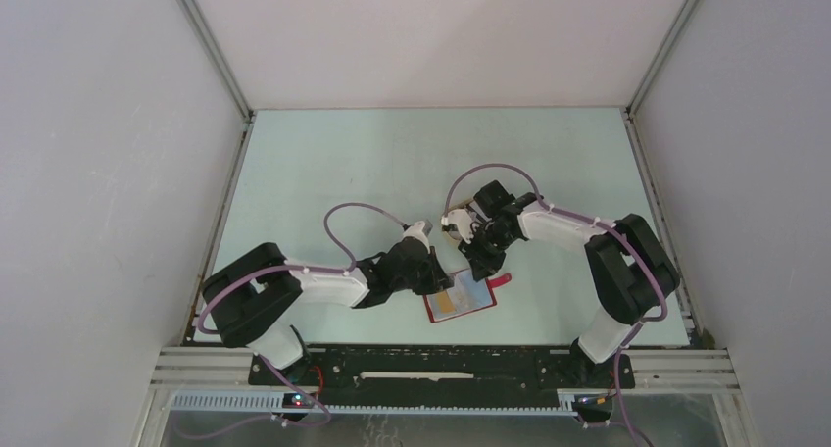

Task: Put the credit cards into the card holder
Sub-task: Insert the credit card into the card holder.

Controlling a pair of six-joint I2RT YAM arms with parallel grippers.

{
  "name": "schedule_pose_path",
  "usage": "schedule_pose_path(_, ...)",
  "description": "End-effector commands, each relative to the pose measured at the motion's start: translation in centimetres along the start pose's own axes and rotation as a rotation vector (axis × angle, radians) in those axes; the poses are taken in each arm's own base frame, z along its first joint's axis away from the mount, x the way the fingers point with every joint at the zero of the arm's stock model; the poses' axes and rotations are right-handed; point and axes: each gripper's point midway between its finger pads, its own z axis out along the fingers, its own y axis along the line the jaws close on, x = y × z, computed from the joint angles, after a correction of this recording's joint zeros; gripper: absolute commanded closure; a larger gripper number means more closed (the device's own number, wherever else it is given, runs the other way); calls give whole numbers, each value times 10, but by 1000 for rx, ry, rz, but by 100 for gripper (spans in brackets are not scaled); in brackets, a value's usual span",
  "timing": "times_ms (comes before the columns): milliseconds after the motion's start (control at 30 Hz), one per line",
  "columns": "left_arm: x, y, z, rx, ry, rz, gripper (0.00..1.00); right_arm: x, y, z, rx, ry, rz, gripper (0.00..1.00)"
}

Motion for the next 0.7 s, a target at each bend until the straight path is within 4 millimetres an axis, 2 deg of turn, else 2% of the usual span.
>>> schedule_pose_path(0,23,16,-2,-58,114,-4,100,6,-5,6,25,50,-12,80)
schedule_pose_path(233,23,19,-4,-57,136,-28,100,7,-13,8,64,60,-6,80)
schedule_pose_path(500,23,15,1,-23,183,-34,100,6,-13,8,66,58,-4,80)
schedule_pose_path(667,26,20,3,-33,207,-54,100,6,-12,8,63,56,-7,79)
